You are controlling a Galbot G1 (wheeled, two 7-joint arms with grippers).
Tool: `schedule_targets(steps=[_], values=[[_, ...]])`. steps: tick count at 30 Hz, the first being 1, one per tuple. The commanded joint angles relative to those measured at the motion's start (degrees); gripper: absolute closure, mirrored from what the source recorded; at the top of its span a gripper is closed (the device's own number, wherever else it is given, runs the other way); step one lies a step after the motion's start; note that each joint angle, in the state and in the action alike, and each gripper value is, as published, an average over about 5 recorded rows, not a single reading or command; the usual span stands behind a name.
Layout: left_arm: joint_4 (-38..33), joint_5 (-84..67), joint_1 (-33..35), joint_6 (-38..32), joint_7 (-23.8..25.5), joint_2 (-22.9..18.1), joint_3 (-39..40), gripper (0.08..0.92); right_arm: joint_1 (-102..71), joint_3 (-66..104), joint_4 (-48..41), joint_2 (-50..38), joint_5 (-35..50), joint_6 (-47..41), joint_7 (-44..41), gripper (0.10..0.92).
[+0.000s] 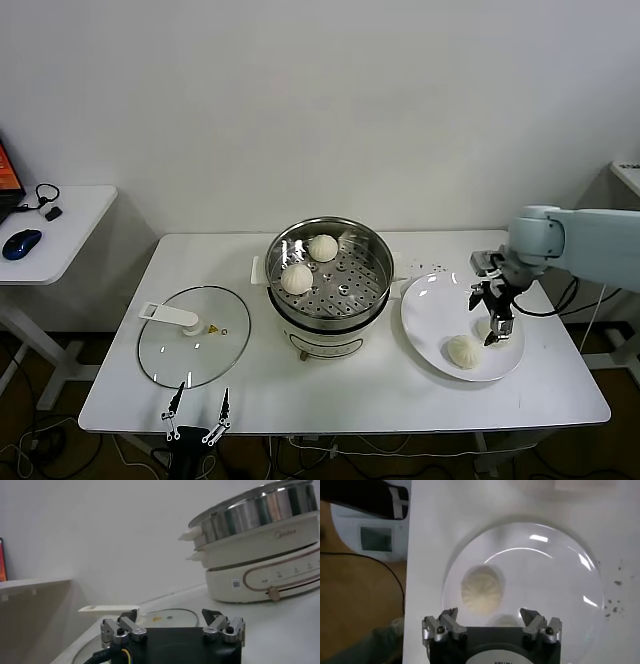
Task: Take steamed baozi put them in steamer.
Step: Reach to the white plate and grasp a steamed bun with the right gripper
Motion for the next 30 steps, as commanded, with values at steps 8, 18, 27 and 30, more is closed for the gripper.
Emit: schedule_targets(steps=[8,18,27,30], values=[[0.35,0.11,0.09,-0.18,0.02,0.21,-0.47,0.177,-14.19,8.64,-1.33,-0.94,-4.85,-2.22,3.61,0.203],[0.78,0.4,-0.11,-0.32,-0.05,0.21,-0.66,0.177,-16.52,10.68,-3.65,-0.2,-6.48,-2.09,3.89,0.203],[0.9,0.67,-0.19,-0.59,-0.14,0.13,-0.74,0.177,-16.63,10.9,-4.26,0.2,-7.48,-2.05,4.28,0.225],[0.78,0.67,-0.14,-0.63,-0.14,0.12,-0.77,0.177,-16.73,11.04,-4.21,0.2,-7.92,-2.06,4.53,0.285]])
